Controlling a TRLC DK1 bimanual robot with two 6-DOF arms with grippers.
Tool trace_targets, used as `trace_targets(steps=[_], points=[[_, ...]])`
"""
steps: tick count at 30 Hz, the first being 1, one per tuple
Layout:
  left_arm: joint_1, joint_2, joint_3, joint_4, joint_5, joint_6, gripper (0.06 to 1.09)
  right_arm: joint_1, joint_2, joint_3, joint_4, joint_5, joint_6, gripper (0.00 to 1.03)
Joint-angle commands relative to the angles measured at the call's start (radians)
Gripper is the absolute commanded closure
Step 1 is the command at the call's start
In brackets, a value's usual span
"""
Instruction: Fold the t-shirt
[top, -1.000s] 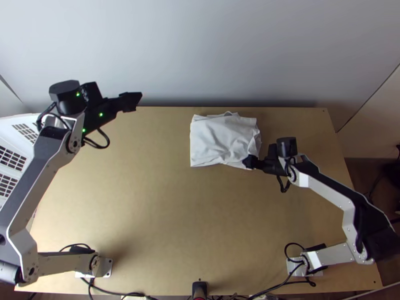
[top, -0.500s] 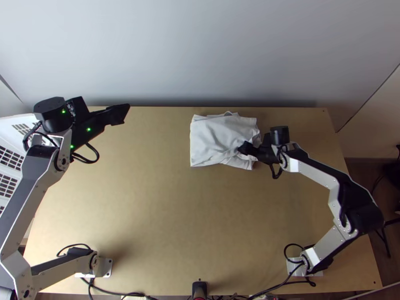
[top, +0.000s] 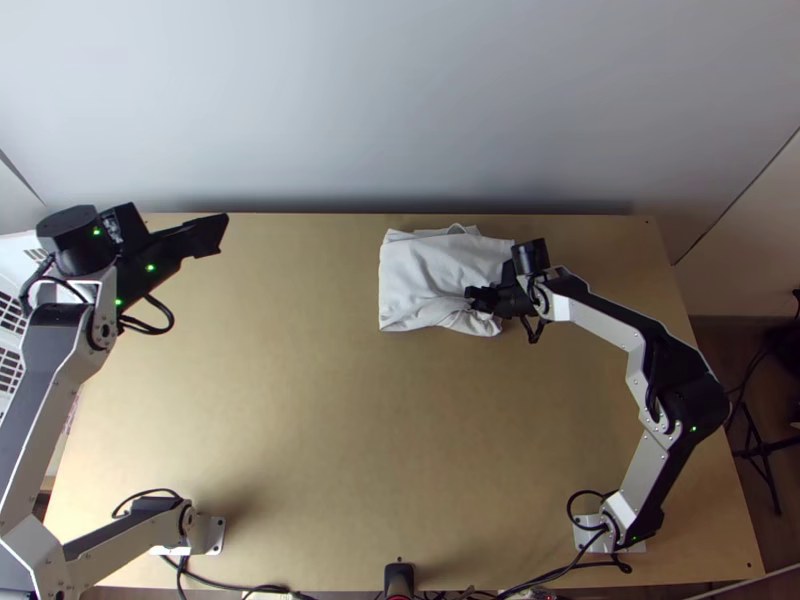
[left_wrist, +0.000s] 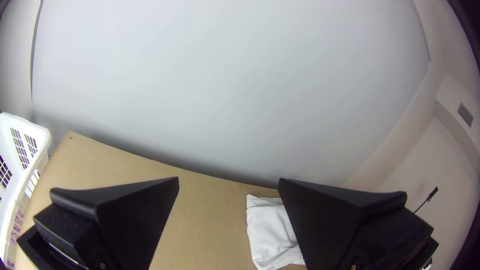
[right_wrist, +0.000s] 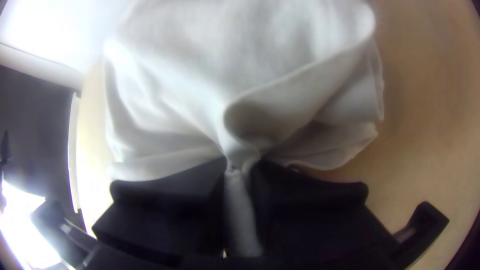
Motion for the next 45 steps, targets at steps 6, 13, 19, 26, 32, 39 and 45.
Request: trace_targets(steps=[6, 13, 19, 26, 32, 39, 45], points=[[0.053, -0.038, -0.023, -0.04, 0.026, 0.013, 0.12, -0.15, -0.036, 0.087, -0.026, 0.106, -0.138, 1.0], [0.051, -0.051, -0.06, -0.038, 0.035, 0.003, 0.12, -0.311, -0.035, 0.127, -0.025, 0.125, -0.24, 1.0], [0.07, -0.067, -0.077, -0.038, 0.054, 0.007, 0.12, -0.441, -0.007, 0.172, -0.014, 0.136, -0.349, 1.0], [0.079, -0.079, -0.1, -0.038, 0.058, 0.017, 0.12, -0.564, 0.013, 0.187, -0.014, 0.136, -0.464, 1.0], [0.08, -0.079, -0.103, -0.034, 0.061, 0.02, 0.12, -0.645, 0.03, 0.193, -0.005, 0.136, -0.549, 1.0], [0.077, -0.077, -0.103, -0.034, 0.075, 0.018, 0.12, -0.741, 0.093, 0.244, -0.002, 0.149, -0.552, 1.0], [0.077, -0.068, -0.101, -0.032, 0.078, 0.018, 0.12, -0.753, 0.189, 0.34, -0.002, 0.186, -0.54, 1.0]])
